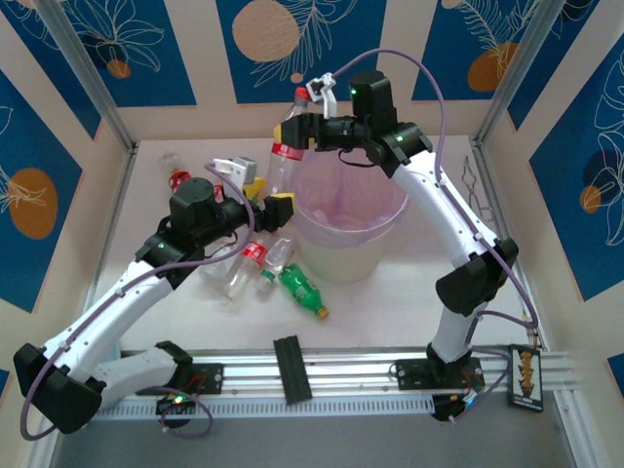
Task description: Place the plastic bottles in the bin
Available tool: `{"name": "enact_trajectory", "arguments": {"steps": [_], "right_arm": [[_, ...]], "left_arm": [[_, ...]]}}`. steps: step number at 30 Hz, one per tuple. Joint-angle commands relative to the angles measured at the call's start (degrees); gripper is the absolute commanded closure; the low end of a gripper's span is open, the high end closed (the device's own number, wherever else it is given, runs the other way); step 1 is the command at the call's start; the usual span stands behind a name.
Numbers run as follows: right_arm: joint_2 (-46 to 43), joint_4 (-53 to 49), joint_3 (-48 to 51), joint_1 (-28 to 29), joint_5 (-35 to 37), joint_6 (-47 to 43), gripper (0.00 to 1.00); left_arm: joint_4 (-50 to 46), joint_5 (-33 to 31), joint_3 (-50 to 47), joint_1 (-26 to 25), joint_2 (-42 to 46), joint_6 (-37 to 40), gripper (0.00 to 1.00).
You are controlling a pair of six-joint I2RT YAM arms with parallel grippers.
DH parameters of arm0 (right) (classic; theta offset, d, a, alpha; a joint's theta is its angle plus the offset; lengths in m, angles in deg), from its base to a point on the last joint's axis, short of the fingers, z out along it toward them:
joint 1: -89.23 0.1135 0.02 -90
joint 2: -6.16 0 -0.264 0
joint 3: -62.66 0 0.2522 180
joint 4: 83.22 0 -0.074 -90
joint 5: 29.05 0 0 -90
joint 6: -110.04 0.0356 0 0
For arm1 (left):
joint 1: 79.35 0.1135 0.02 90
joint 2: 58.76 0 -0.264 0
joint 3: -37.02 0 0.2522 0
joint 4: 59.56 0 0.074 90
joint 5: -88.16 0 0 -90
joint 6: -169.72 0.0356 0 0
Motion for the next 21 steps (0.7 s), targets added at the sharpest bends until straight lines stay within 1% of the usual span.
{"name": "enact_trajectory", "arguments": {"steps": [1,3,5,8,10,13,15,19,21], "right_arm": [[-1.67,2.16,-4.84,-1.36,-0.91,0.04,0.33],[-3.07,3.08,-6.05,-2.63,0.49,0.0,0.33],[-3.76,1.52,-8.94,-4.26,1.29,-0.66,0.33],[-4.4,-3.11,-13.22,-6.07,3.15,-3.38,0.33],[-4.54,-7.85,-15.68,-7.22,4.54,-5.92,0.33],[-4.85,-14.21,-16.96,-9.26,4.1,-9.55,0.34],[-5.28,-18.52,-16.43,-10.22,4.13,-12.75,0.34],[-6.07,-24.8,-13.12,-10.41,6.63,-20.0,0.34],[-5.88,-27.57,-11.77,-10.36,8.07,-22.9,0.35]], "left_arm": [[5.78,2.0,0.44,-0.46,3.19,-2.66,0.0],[4.99,2.14,0.92,-0.43,3.54,-2.66,0.0],[5.15,2.46,0.73,-0.47,3.32,-2.73,0.0],[6.36,3.08,0.93,-0.48,1.79,-3.18,0.0],[4.73,2.94,2.9,-0.43,-0.64,-3.36,0.02],[-0.14,0.62,7.13,-0.51,-5.33,-3.8,0.09],[-1.07,-0.46,8.96,-0.55,-8.4,-3.94,0.15],[-2.17,-0.85,12.33,-0.7,-13.65,-3.9,0.25],[-5.11,-2.5,14.77,-1.17,-16.35,-3.05,0.3]]}}
